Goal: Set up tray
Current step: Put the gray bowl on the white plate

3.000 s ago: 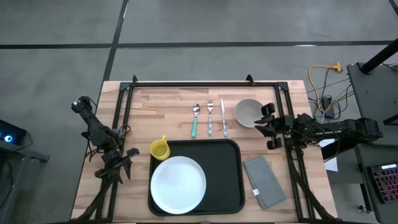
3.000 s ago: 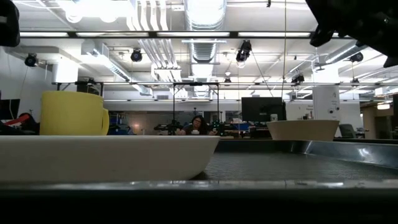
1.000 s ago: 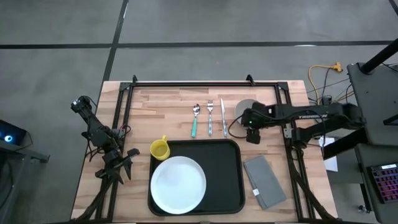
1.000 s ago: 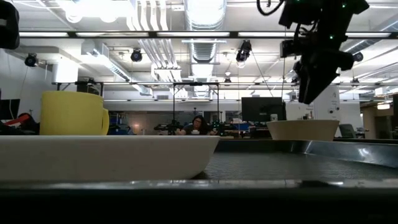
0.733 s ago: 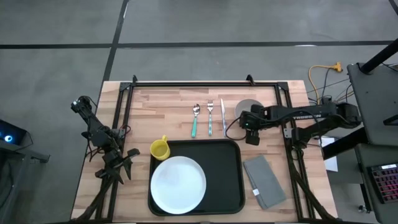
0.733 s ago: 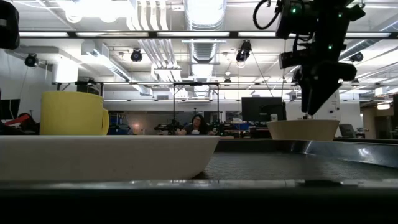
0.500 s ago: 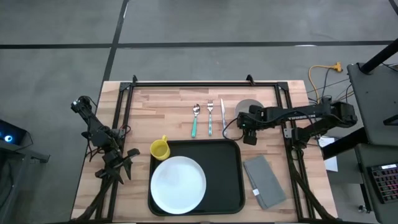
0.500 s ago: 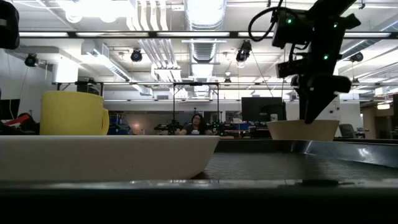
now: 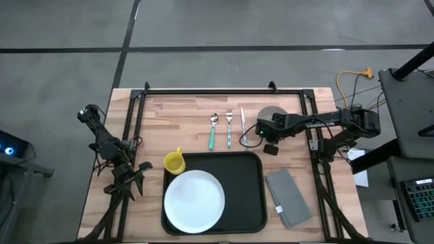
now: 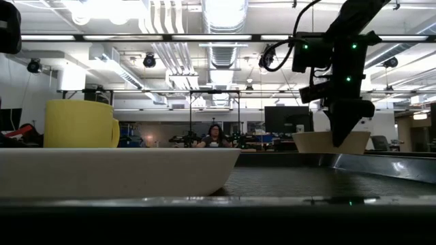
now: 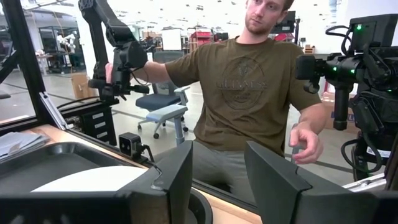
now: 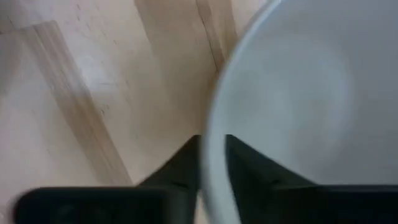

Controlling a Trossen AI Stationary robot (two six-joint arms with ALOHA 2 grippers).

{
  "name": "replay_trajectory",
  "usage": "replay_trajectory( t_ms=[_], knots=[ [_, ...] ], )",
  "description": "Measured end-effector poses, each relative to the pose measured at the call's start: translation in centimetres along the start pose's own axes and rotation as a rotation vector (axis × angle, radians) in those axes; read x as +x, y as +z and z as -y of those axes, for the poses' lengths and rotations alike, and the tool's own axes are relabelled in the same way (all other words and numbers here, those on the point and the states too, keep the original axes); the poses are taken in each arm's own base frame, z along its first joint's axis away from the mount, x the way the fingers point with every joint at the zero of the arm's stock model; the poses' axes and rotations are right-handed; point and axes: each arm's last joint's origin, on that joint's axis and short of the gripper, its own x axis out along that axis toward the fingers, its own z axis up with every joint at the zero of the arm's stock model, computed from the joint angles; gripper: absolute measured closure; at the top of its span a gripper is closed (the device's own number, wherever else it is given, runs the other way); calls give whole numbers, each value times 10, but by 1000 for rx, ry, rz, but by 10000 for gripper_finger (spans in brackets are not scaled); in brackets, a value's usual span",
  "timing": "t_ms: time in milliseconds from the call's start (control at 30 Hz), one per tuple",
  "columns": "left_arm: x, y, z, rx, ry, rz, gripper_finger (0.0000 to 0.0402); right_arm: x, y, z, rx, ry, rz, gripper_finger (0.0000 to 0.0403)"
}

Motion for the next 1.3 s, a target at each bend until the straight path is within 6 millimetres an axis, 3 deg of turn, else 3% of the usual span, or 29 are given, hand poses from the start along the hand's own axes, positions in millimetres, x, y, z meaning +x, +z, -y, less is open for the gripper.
replay_trajectory(
  t_ms=[167,567,1067,1300],
  knots=[
    [0,0,0,0,0,0,269,-2,-1,1,-27,-3,3,392],
    [0,0,0,0,0,0,269,-25,-3,-19,-157,0,73,394],
    [0,0,0,0,0,0,269,-103,26,-100,-363,66,264,395],
    [0,0,0,0,0,0,269,-119,42,-156,-566,65,243,395]
  ],
)
